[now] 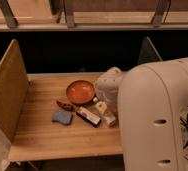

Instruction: Place the bottle in the ceramic bowl

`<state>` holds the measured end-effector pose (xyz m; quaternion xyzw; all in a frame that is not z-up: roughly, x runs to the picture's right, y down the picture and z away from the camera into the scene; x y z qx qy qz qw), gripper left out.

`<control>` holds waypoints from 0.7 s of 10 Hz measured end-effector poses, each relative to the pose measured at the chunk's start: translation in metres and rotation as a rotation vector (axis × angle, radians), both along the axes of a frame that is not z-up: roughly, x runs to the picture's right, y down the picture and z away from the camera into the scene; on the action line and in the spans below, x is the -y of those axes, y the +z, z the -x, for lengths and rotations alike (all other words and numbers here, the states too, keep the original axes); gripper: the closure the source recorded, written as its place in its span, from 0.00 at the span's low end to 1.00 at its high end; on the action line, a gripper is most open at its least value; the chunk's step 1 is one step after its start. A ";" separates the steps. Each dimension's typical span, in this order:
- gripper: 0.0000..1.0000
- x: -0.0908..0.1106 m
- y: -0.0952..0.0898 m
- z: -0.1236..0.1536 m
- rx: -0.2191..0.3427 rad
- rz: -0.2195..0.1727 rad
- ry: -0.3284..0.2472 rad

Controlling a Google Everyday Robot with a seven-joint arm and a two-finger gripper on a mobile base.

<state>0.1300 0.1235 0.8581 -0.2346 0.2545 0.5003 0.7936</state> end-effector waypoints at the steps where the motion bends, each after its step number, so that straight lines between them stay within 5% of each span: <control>1: 0.20 -0.004 0.001 -0.001 0.001 0.007 0.000; 7: 0.21 -0.034 0.024 0.030 0.096 0.069 -0.029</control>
